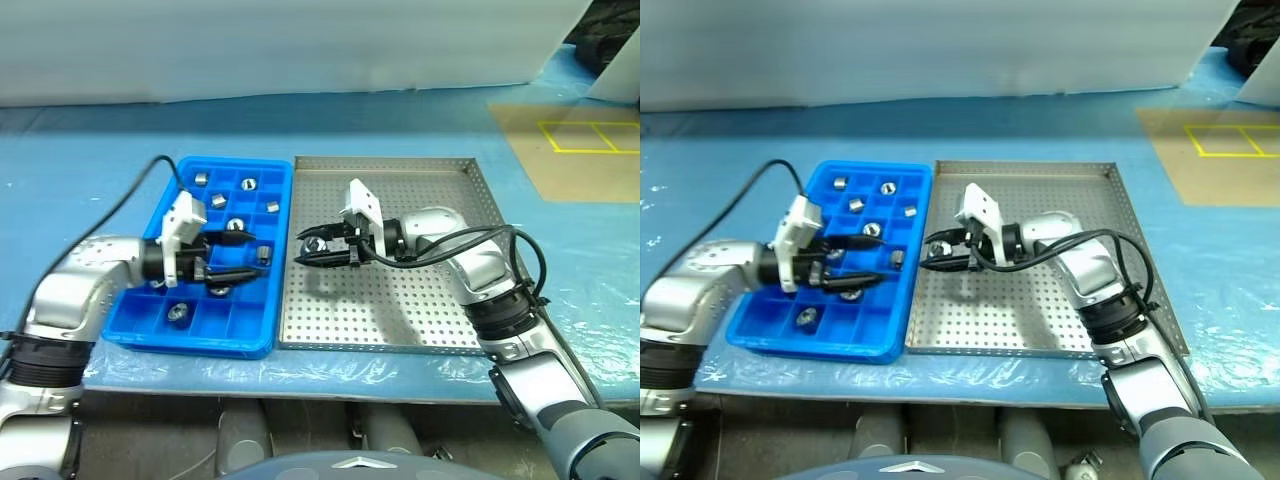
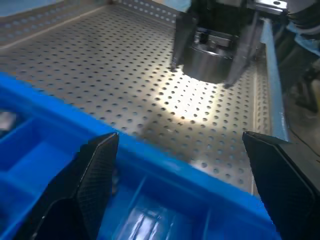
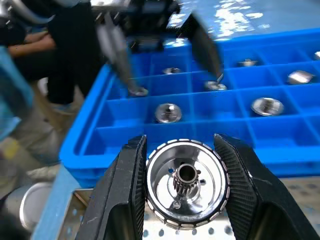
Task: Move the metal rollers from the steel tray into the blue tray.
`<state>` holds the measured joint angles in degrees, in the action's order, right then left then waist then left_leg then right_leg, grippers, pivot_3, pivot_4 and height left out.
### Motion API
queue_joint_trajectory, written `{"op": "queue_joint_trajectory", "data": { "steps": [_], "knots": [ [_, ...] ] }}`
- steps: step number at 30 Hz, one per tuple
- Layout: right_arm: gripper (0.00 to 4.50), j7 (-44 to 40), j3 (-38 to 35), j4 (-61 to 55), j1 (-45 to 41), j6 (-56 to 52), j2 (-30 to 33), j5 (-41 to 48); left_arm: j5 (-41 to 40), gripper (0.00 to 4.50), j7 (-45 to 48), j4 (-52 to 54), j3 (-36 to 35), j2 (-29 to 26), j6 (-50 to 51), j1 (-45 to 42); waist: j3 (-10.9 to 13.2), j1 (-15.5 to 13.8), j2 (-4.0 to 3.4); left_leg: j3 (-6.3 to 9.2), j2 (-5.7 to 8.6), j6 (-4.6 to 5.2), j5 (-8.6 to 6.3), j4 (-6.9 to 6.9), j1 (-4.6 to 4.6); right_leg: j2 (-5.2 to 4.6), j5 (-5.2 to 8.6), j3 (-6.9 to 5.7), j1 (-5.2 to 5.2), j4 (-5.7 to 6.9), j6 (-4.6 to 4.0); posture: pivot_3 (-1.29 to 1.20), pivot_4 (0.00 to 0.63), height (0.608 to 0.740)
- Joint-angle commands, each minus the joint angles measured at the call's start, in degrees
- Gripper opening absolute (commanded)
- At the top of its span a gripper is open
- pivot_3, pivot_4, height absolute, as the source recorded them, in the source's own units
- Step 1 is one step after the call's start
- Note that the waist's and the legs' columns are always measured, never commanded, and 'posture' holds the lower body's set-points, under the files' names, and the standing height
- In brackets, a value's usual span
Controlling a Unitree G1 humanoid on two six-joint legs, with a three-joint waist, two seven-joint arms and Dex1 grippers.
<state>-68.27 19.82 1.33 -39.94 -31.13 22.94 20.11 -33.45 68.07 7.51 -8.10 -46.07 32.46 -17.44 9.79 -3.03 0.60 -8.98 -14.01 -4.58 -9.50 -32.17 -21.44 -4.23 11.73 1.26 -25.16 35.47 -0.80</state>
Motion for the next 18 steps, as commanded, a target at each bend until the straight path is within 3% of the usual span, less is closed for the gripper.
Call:
{"op": "queue_joint_trajectory", "data": {
  "steps": [1, 10, 18],
  "knots": [
    [1.66, -4.25, 1.3, 3.68, -3.59, 3.51, -1.91, -0.16, -2.64, 4.23, -2.04, 5.6, -7.32, -2.39, 1.44, 5.56, 0.0, -0.59, 0.0, 0.01, 0.01, 0.0, 0.0, 0.0, -0.03, -0.03, 0.0, -0.05, -0.01, -0.01, 0.0, 0.19, 0.15, 0.74],
    [1.66, -14.12, 6.07, 18.58, -10.05, 9.96, -9.37, -3.21, -7.46, 4.23, -10.35, 20.58, -18.59, -0.88, 5.59, 22.11, 0.02, -4.64, 0.02, 0.36, -0.14, 0.0, -0.01, -0.01, -0.27, -0.05, 0.07, -0.45, -0.05, 0.06, -0.11, 0.41, 0.15, 0.74],
    [1.66, -16.03, 6.89, 26.59, -10.68, 11.76, -13.89, -5.89, -11.67, 4.23, -15.39, 27.73, -22.09, 0.56, 7.33, 29.56, 0.04, -8.59, -0.03, 0.52, -0.47, -0.04, 0.01, -0.03, -0.58, -0.01, 0.12, -1.06, -0.06, -0.02, -0.2, 0.46, 0.15, 0.74]
  ]
}}
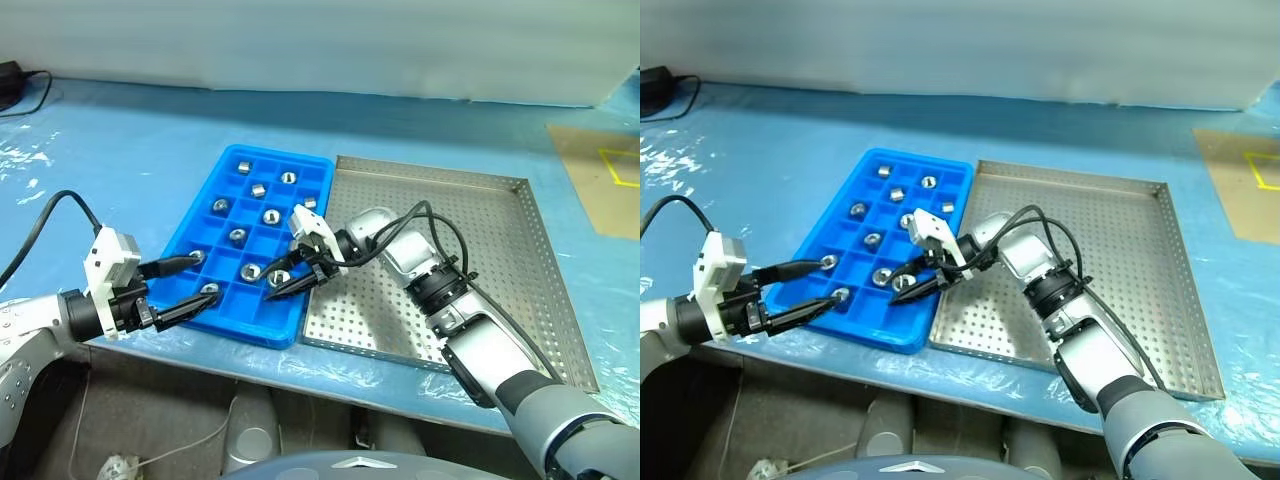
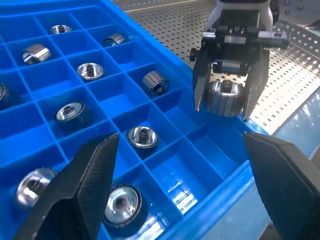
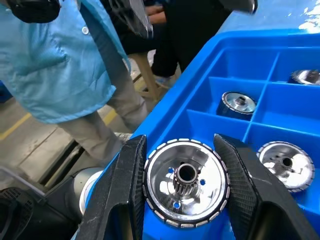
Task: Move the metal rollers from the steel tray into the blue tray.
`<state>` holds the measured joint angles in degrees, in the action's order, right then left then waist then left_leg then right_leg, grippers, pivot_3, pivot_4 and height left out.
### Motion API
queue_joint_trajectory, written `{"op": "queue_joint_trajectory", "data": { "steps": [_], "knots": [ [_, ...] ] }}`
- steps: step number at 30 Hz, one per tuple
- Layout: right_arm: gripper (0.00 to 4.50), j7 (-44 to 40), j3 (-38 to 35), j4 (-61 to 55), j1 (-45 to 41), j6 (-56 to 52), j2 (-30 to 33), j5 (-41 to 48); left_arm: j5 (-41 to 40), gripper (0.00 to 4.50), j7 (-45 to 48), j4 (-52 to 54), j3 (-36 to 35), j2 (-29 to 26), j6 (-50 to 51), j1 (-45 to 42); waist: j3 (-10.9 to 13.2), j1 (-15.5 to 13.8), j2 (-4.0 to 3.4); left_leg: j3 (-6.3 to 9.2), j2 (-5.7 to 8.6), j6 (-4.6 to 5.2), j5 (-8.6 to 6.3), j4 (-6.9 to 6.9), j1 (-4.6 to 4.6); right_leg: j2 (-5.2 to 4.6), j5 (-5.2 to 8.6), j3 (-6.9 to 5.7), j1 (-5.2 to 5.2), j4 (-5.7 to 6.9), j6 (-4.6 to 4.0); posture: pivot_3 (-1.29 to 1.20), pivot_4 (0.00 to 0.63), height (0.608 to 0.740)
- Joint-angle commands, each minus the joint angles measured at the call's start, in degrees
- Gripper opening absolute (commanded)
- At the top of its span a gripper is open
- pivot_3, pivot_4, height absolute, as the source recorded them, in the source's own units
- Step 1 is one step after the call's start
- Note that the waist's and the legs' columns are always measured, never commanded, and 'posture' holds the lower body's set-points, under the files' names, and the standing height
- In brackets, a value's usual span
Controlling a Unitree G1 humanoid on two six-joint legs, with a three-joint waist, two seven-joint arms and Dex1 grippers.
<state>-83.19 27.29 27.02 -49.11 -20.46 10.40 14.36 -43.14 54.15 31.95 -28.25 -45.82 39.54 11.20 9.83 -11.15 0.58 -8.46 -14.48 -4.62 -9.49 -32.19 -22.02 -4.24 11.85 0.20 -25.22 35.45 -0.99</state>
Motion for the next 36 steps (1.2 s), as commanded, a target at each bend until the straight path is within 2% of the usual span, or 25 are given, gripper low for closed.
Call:
{"op": "queue_joint_trajectory", "data": {
  "steps": [1, 4, 6, 9, 16, 21, 27, 32, 36],
  "knots": [
    [1.66, -0.91, -0.6, 1.71, -1.53, 1.7, -1.7, -0.7, -2.09, 4.23, -1.89, 3.39, -1.65, 0.35, 0.16, 1.07, 0.0, -0.68, -0.01, 0.0, 0.0, 0.0, 0.0, 0.0, 0.02, 0.0, 0.0, 0.0, 0.0, 0.01, 0.0, 0.46, 0.15, 0.74],
    [1.66, -1.6, -0.94, 2.36, -1.13, 2.99, -1.81, -1.53, -2.31, 4.23, -2.73, 3.19, -0.38, 0.21, 0.11, 0.23, 0.0, -1.18, -0.01, 0.01, -0.02, -0.01, 0.0, 0.0, 0.0, -0.01, 0.0, 0.01, 0.02, 0.02, 0.0, 0.46, 0.15, 0.74],
    [2.39, -1.73, -1.13, 2.0, -0.77, 3.85, -1.33, -2.08, -2.42, 4.23, -2.84, 2.51, 0.48, -0.16, 0.14, -1.16, 0.0, -1.38, -0.01, 0.02, -0.02, -0.02, 0.01, 0.0, 0.01, -0.01, 0.0, 0.02, 0.04, 0.02, 0.0, 0.44, 0.15, 0.74],
    [3.22, -0.7, -1.97, 1.65, -0.77, 2.44, -0.97, -2.08, -2.15, 4.23, -2.49, 1.33, 1.8, -0.59, -0.06, -2.9, 0.0, -1.32, 0.0, 0.02, -0.02, -0.04, 0.02, -0.01, 0.03, 0.0, 0.0, 0.02, 0.04, 0.06, 0.0, 0.4, 0.15, 0.74],
    [3.22, 3.19, -6.97, -3.56, -0.36, -0.24, 1.16, -0.2, -0.68, 4.23, -0.01, -3.88, 7.59, -1.79, -1.18, -10.33, -0.01, -0.73, -0.01, 0.02, -0.02, -0.17, 0.1, -0.04, 0.04, 0.02, 0.0, 0.01, 0.01, 0.16, 0.0, 0.3, 0.15, 0.74],
    [3.22, 12.36, -16.36, -8.36, -1.57, -3.94, 2.13, 3.19, 1.93, 4.23, 2.1, -10.33, 14.96, -0.03, -3.65, -19.05, -0.01, -0.15, -0.02, 0.01, -0.03, -0.36, 0.21, -0.07, 0.07, 0.05, 0.0, 0.01, -0.02, 0.28, 0.0, 0.2, 0.15, 0.74],
    [3.22, 25.26, -25.93, -15.11, 4.22, -9.51, 4.66, 5.76, 9.41, 4.23, 0.44, -22.79, 24.66, 10.91, -11.77, -33.57, -0.09, 1.23, 0.07, 0.0, 0.0, -0.63, 0.38, -0.18, 0.11, 0.02, -0.03, 0.03, 0.13, 0.31, 0.03, 0.07, 0.15, 0.74],
    [3.22, 36.51, -29.27, -20.89, 10.19, -8.77, 6.04, 3.62, 12.74, 4.23, 1.35, -31.78, 28.88, 18.49, -16.1, -39.65, -0.09, 3.94, 0.08, 0.0, 0.1, -0.63, 0.39, -0.17, 0.1, 0.03, -0.06, 0.02, 0.09, 0.29, 0.08, -0.02, 0.15, 0.74],
    [3.22, 42.1, -31.38, -23.28, 11.99, -8.85, 6.4, 3.93, 15.37, 4.23, 1.43, -38.35, 30.36, 22.56, -19.61, -43.2, -0.09, 6.69, 0.08, -0.02, 0.14, -0.65, 0.4, -0.15, 0.13, 0.06, -0.1, 0.03, 0.01, 0.31, 0.14, -0.08, 0.15, 0.74]
  ]
}}
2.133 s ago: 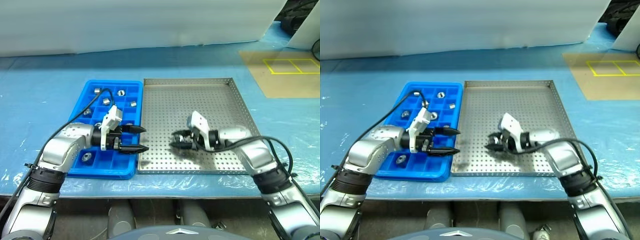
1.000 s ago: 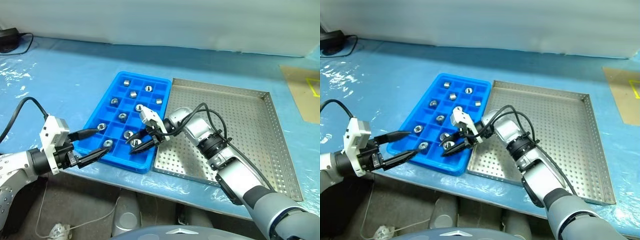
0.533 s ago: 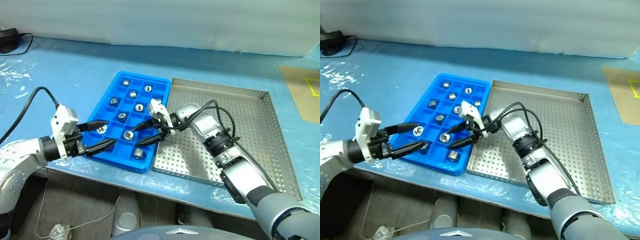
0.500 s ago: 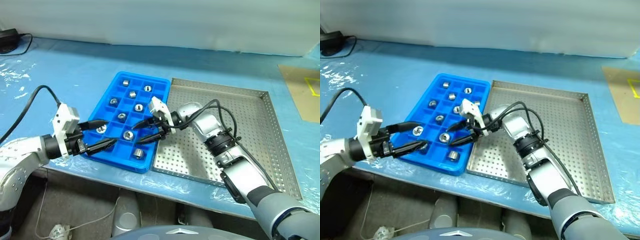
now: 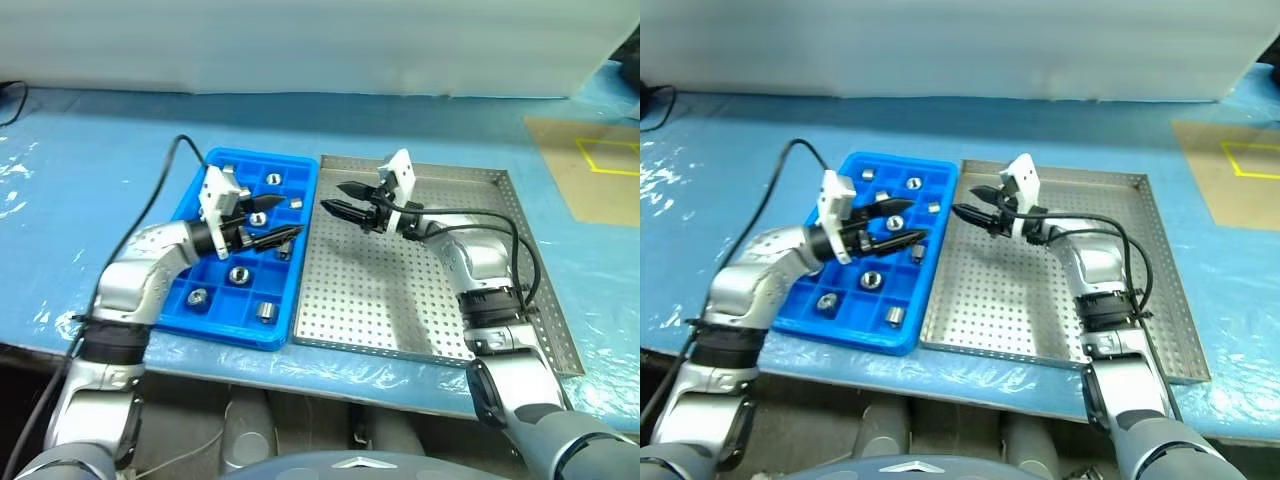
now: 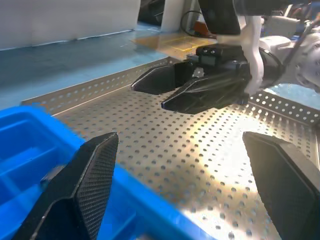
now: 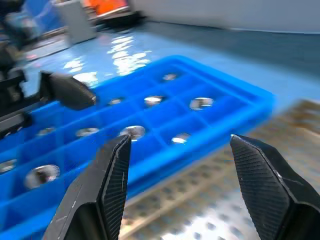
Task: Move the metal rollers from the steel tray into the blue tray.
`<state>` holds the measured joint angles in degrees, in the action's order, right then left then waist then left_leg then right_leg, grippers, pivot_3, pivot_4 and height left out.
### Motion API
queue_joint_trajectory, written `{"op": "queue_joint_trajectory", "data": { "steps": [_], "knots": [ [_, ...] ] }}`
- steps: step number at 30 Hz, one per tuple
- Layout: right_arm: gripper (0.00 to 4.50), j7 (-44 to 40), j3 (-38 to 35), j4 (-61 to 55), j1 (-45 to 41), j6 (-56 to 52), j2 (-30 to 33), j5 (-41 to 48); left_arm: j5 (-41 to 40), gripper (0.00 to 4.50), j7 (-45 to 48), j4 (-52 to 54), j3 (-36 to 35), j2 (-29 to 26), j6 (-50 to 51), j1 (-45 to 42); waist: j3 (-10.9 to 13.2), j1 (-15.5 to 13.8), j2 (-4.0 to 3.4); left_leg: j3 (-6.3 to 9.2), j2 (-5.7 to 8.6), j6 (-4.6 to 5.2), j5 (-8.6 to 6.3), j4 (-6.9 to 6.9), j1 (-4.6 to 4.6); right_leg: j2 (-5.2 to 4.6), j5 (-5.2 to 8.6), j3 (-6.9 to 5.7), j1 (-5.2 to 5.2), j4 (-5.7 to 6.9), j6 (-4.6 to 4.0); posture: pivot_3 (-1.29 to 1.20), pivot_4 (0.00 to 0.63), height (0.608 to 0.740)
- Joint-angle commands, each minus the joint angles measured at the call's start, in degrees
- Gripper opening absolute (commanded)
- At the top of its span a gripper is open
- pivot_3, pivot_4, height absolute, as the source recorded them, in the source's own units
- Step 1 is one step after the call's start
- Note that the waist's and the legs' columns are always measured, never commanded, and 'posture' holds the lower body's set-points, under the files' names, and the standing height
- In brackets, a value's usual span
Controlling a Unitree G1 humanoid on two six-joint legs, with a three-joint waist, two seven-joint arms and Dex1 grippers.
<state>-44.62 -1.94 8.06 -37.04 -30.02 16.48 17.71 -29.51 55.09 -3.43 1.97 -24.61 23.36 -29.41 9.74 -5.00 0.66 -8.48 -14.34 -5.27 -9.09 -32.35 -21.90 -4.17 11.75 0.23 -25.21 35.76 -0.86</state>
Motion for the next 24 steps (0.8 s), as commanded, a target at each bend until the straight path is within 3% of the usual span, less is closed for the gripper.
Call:
{"op": "queue_joint_trajectory", "data": {
  "steps": [1, 7, 12, 24],
  "knots": [
    [3.22, 4.8, -2.48, -4.6, 0.05, 1.17, 0.46, 0.24, 2.18, 4.23, 0.45, -4.99, 0.22, 2.46, -4.38, -3.8, 0.0, 0.94, 0.0, -0.01, 0.01, 0.0, 0.0, 0.03, 0.07, -0.01, 0.02, 0.0, 0.06, 0.0, -0.03, -0.1, 0.15, 0.74],
    [3.22, 12.91, -5.57, -1.84, -2.96, 3.96, 0.18, -0.65, 4.07, 4.23, 1.03, -15.84, -0.04, 8.54, -9.43, -12.27, 0.0, 1.31, 0.0, -0.03, 0.16, 0.0, 0.01, 0.01, 0.15, -0.03, 0.0, 0.08, 0.14, 0.0, -0.02, -0.15, 0.15, 0.74],
    [3.22, 14.28, -4.11, -2.13, -3.3, 5.34, 0.59, -1.59, 5.18, 4.23, 2.86, -20.02, 0.63, 11.55, -11.65, -15.2, 0.0, 1.42, 0.0, -0.06, 0.35, 0.1, -0.04, 0.01, 0.15, -0.11, -0.02, 0.13, 0.19, -0.1, 0.02, -0.18, 0.15, 0.74],
    [3.22, 17.06, -5.39, -4.68, 0.84, 6.02, 2.19, -1.44, 6.55, 4.23, 5.16, -23.58, -0.74, 10.69, -12.3, -17.03, 0.01, 2.68, 0.0, -0.06, 0.34, 0.16, -0.07, 0.01, 0.15, -0.11, -0.02, 0.24, 0.21, -0.15, 0.02, -0.23, 0.15, 0.74]
  ]
}}
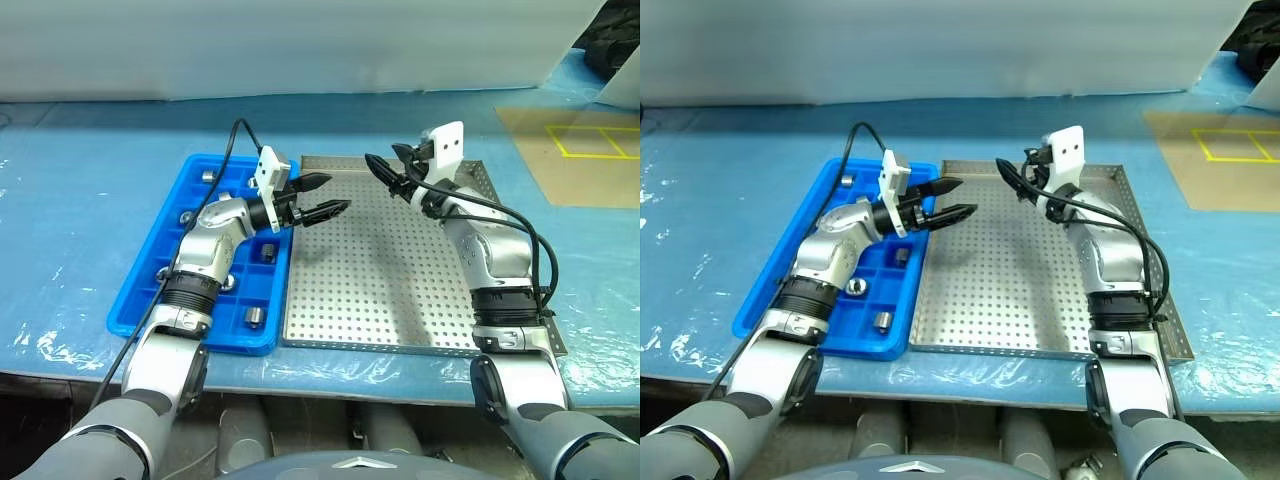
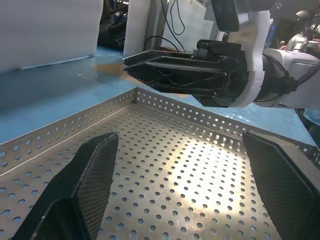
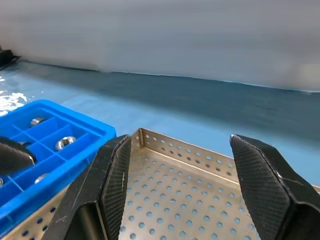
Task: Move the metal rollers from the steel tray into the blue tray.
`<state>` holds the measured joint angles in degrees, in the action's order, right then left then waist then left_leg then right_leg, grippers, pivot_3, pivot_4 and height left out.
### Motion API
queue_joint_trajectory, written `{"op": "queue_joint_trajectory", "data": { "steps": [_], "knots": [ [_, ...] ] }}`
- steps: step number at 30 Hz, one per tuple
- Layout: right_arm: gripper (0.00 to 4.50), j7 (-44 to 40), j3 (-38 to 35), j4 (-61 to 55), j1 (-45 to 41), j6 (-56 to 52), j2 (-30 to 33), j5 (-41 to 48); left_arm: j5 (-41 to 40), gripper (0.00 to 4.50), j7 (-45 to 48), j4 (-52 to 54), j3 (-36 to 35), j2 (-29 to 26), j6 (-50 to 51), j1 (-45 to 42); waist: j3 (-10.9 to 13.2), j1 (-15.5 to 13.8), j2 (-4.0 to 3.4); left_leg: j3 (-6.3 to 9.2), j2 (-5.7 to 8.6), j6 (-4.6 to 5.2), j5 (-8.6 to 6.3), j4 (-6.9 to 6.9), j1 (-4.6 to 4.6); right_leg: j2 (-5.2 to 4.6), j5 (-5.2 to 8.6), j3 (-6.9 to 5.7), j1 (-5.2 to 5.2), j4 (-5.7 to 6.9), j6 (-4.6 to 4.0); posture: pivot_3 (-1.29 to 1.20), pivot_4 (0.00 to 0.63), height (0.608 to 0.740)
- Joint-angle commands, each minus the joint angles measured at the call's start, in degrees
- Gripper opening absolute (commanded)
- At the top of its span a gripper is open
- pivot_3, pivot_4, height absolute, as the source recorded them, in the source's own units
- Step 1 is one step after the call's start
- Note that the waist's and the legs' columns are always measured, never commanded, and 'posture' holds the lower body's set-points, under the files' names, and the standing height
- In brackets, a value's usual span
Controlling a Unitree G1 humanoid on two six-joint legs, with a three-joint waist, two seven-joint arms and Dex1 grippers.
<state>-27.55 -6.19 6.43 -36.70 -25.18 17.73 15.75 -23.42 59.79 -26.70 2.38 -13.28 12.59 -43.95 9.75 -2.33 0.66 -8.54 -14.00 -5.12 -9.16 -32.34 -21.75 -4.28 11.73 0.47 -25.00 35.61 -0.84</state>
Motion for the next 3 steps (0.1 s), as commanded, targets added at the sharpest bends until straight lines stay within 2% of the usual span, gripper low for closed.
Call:
{"op": "queue_joint_trajectory", "data": {
  "steps": [1, 3],
  "knots": [
    [3.22, 0.13, -1.25, -3.1, 0.73, 1.16, 1.16, 0.58, 0.54, 4.23, 0.47, -0.78, -1.26, -0.68, -1.71, -2.82, 0.0, 0.03, 0.0, 0.0, 0.0, 0.0, 0.0, 0.0, 0.0, 0.0, 0.0, 0.04, 0.0, 0.0, 0.0, -0.23, 0.15, 0.74],
    [3.22, 0.53, -1.38, -2.84, 0.89, 1.25, 1.37, 0.47, 0.44, 4.23, 0.41, -1.17, -1.62, -0.61, -1.73, -3.19, 0.0, 0.05, 0.0, 0.0, 0.0, 0.0, 0.0, -0.01, 0.01, 0.0, 0.0, 0.25, 0.01, 0.0, 0.0, -0.22, 0.15, 0.74]
  ]
}}
